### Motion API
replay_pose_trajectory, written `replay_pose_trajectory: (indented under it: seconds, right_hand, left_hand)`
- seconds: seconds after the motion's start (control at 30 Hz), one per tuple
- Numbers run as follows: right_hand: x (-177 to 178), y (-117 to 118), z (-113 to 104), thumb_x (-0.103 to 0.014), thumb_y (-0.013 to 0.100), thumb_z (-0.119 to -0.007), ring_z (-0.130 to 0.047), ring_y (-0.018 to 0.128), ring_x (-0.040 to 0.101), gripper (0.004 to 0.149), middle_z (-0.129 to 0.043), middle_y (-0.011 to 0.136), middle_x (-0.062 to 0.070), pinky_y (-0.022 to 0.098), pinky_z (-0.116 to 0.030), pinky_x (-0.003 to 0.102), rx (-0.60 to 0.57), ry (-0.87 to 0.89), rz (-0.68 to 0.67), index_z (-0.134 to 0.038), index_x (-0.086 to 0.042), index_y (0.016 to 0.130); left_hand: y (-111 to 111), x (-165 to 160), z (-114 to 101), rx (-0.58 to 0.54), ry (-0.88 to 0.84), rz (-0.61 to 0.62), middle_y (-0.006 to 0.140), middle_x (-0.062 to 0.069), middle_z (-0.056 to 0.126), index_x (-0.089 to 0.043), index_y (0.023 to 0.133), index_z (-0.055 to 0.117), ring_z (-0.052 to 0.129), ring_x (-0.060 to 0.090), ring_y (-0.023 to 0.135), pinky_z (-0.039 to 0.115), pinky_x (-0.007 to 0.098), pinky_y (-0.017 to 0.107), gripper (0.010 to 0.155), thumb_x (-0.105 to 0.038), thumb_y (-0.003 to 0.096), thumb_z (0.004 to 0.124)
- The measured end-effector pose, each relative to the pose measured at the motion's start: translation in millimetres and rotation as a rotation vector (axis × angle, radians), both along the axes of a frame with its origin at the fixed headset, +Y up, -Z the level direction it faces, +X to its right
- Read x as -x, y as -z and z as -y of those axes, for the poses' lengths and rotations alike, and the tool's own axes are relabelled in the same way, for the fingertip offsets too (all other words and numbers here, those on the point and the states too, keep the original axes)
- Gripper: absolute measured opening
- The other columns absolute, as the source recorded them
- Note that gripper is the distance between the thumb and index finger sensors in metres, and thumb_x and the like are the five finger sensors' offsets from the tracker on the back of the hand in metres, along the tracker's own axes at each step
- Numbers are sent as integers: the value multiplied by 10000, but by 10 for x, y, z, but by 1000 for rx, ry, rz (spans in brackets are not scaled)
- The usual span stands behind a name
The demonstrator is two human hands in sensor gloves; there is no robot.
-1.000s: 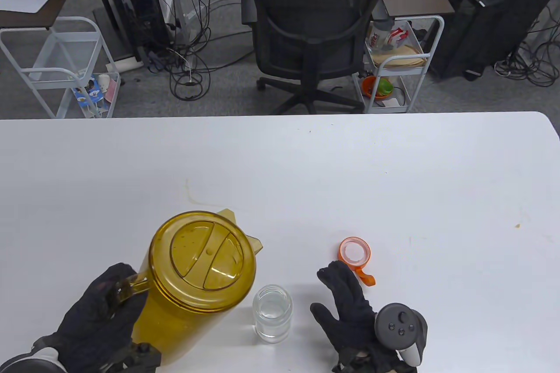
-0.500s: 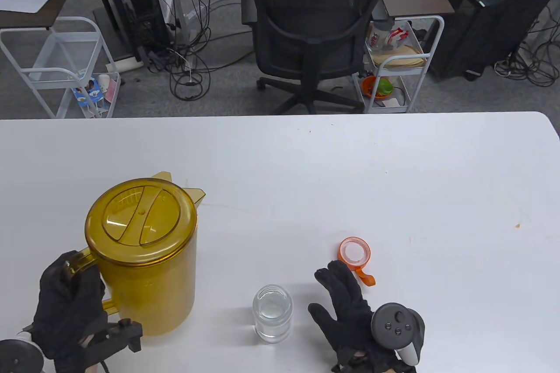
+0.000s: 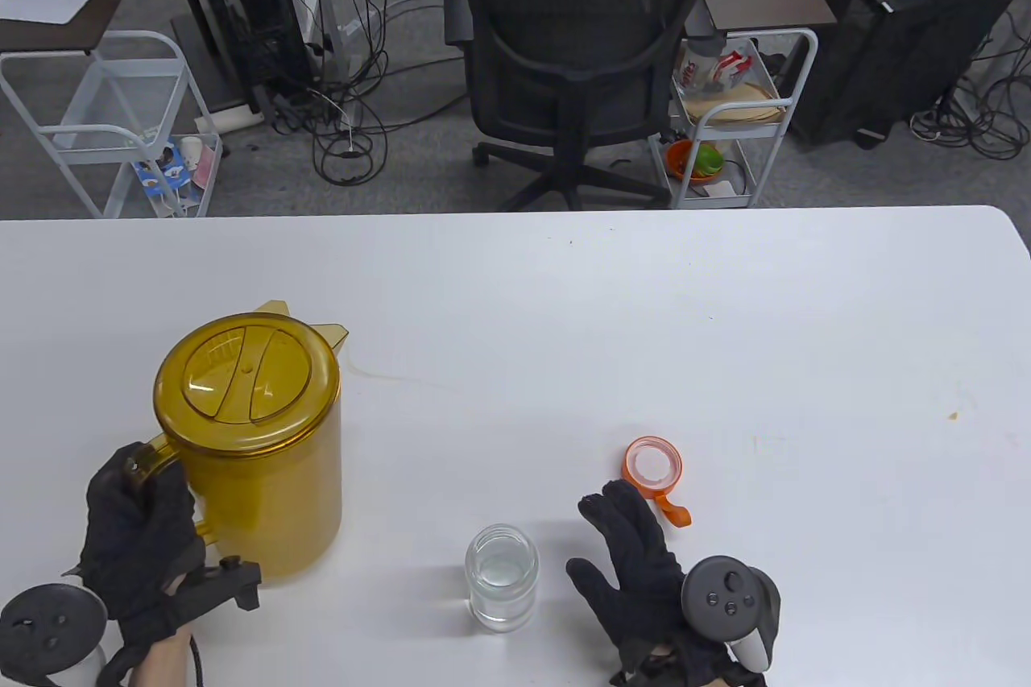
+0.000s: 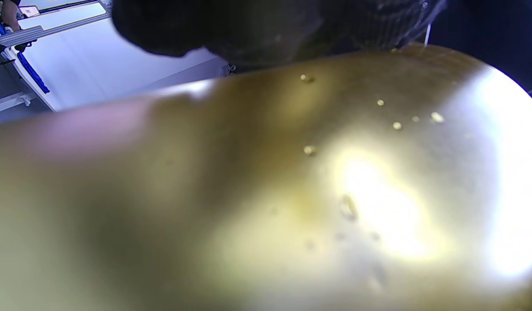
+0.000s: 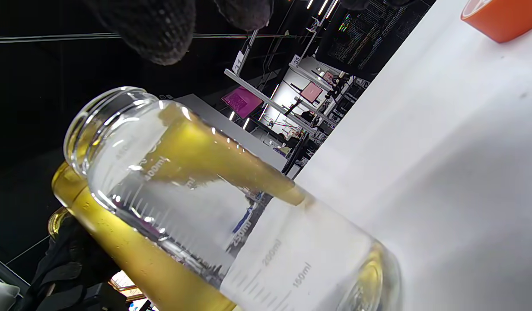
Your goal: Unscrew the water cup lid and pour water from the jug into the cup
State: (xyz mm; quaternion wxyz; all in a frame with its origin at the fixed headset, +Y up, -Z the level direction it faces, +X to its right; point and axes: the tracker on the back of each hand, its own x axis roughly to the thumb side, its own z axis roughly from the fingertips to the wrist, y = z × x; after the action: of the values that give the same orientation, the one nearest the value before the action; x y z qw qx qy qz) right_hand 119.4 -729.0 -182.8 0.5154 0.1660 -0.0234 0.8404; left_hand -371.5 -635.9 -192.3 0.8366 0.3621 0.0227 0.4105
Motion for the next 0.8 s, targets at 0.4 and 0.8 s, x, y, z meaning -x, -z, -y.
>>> replay_pose_trajectory:
  seconds: [0.4,0.8]
  right_hand:
    - [8,-1,8,-512,554,-693,-339,1058,541,719,-186,1169,206,764,-425,659,2,-10,-4,-420,-163,1121]
    - [6,6,13,-513,555,-691,-342,1057,540,721,-188,1169,205,763,-428,659,4,-8,-3,-415,-162,1121]
  left_hand:
    - [75,155,166,1,-103,16,629,-183,875,-347,938,608,960,17,324,888,307,374,501,-612,529,725]
    - [170,161,209,-16,-109,26,635,-180,873,-351,936,602,962,22,337,886,312,388,499,-611,527,722]
